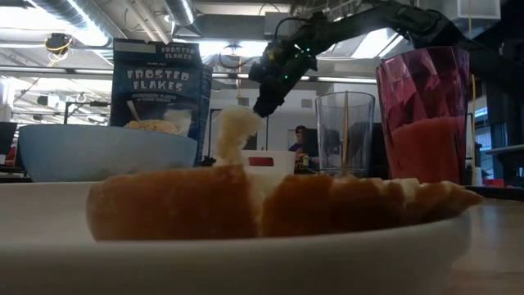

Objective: Arrange a breakfast setting
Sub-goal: Put the red apple into the white plate

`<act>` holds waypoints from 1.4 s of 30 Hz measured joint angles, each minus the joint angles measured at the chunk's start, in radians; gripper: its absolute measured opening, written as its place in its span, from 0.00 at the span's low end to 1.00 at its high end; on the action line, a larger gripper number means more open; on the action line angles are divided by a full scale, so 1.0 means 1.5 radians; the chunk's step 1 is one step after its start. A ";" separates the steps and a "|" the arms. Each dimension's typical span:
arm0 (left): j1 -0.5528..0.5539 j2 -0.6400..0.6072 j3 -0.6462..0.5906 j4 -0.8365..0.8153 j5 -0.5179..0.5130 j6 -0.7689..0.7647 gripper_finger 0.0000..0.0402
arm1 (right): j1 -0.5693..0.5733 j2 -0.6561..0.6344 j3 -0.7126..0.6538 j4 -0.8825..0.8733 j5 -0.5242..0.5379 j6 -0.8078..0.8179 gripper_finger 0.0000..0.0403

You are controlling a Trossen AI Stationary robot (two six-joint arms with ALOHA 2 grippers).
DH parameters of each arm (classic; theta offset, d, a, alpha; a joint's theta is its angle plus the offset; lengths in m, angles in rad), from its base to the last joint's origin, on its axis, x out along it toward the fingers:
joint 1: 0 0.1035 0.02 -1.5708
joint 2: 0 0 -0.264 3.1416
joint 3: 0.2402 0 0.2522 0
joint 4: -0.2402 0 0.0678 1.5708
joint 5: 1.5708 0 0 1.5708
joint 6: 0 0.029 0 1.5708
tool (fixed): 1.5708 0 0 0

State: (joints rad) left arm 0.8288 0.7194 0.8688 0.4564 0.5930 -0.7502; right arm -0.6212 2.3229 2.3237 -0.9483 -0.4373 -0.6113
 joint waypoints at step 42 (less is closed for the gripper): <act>0.000 0.000 0.000 0.000 0.001 0.000 0.97 | 0.027 0.108 0.000 -0.083 0.106 -0.027 0.98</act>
State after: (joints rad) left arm 0.8287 0.7197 0.8688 0.4561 0.5938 -0.7504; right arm -0.5808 2.4855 2.3234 -1.0731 -0.2780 -0.6521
